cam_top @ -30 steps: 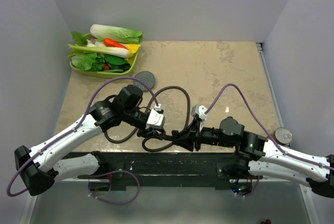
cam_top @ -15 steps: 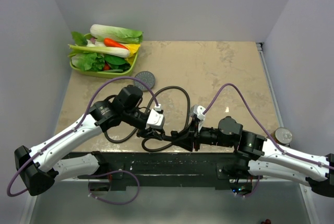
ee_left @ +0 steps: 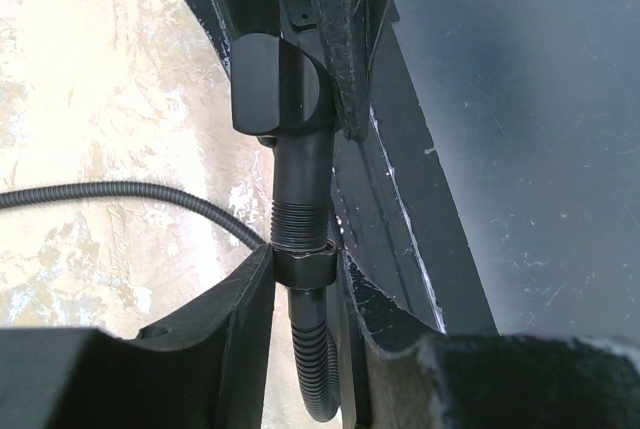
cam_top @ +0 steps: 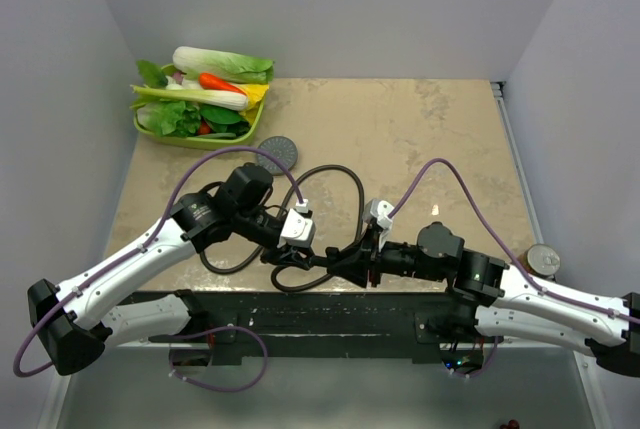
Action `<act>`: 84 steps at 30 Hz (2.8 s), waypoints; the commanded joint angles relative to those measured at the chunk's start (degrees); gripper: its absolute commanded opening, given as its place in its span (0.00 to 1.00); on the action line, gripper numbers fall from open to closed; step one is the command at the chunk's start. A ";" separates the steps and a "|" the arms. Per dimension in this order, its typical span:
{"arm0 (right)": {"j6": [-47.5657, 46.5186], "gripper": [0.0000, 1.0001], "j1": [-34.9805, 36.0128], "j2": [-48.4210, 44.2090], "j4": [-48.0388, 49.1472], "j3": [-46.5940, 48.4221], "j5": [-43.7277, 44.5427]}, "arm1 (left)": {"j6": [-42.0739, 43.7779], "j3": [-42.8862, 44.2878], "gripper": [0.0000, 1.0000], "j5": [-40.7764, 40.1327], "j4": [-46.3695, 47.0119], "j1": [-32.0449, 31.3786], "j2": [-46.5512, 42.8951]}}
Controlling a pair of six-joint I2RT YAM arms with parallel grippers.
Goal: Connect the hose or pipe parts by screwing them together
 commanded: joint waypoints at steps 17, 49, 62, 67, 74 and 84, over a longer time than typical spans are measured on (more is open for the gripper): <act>3.54 0.00 0.06 -2.07 8.31 -4.03 -0.15 | -0.43 0.49 0.00 2.32 4.03 0.03 -1.67; 18.48 0.00 -0.03 5.66 21.14 -12.20 -0.32 | 3.87 1.19 0.00 -2.78 1.75 -0.67 -0.17; 32.89 0.00 -0.91 8.48 28.26 -17.29 0.38 | 6.77 -0.12 0.00 -7.17 1.66 -1.38 -0.08; 36.41 0.00 -0.91 6.55 30.71 -19.06 2.40 | 6.77 -0.13 0.00 -7.88 2.10 -1.38 -0.26; 39.93 0.00 -0.99 5.84 36.78 -21.87 5.21 | 5.63 -0.13 0.00 -8.49 3.15 -1.38 -0.35; 30.63 0.00 -0.91 -6.01 26.69 -19.15 8.55 | 4.58 -1.70 0.00 -7.97 3.76 -1.29 -1.05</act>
